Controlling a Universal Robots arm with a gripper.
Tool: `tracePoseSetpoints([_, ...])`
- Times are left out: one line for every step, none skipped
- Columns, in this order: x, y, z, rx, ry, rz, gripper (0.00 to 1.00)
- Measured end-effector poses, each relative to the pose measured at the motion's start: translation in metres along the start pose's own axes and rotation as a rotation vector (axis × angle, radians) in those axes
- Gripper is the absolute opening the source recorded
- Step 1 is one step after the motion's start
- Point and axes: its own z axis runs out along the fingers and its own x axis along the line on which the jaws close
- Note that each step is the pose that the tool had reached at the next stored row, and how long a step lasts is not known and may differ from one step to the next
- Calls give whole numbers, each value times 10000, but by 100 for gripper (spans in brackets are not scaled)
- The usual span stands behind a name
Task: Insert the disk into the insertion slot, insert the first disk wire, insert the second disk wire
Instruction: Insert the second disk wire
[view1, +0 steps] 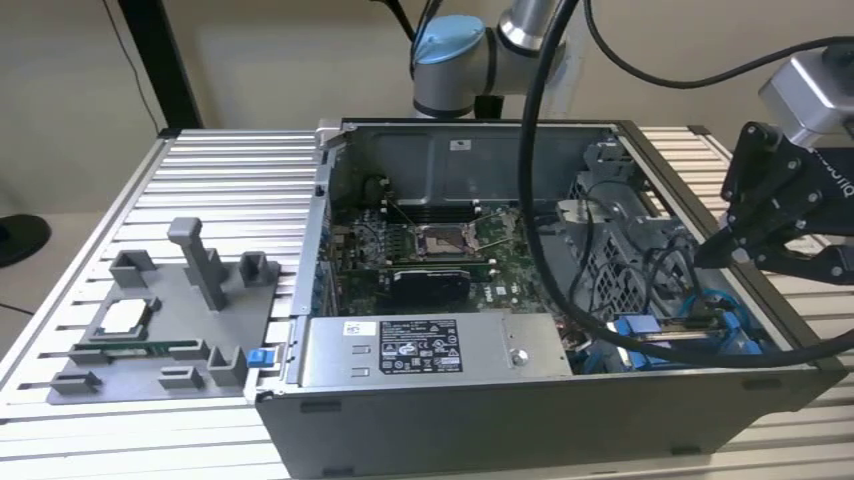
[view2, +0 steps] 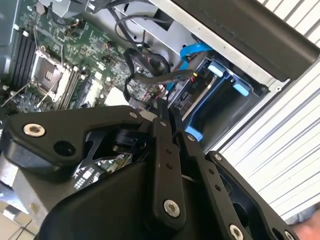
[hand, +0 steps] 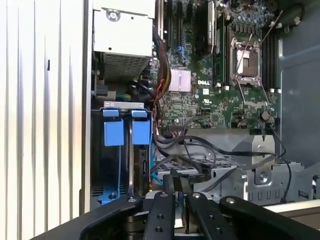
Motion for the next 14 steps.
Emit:
tracePoseSetpoints([2, 19, 7, 2, 47, 2, 0])
tracePoseSetpoints([4, 39, 14, 4, 87, 4, 0])
tracePoseSetpoints([6, 60, 22, 8, 128, 6, 0])
tracePoseSetpoints([8, 79, 31, 12, 165, 7, 0])
tracePoseSetpoints([10, 97, 39, 15, 200, 9, 0])
tracePoseSetpoints([11, 114, 47, 18, 231, 11, 0])
tracePoseSetpoints([13, 132, 55, 22, 260, 12, 0])
tracePoseSetpoints([15, 151, 64, 27, 288, 13, 0])
tracePoseSetpoints([17, 169, 73, 32, 314, 14, 0])
tracePoseSetpoints([19, 188, 82, 37, 341, 16, 0])
tracePoseSetpoints([20, 204, 89, 42, 366, 16, 0])
tracePoseSetpoints([22, 218, 97, 47, 388, 17, 0])
tracePoseSetpoints([23, 232, 105, 54, 410, 17, 0])
tracePoseSetpoints([24, 243, 111, 63, 434, 16, 0])
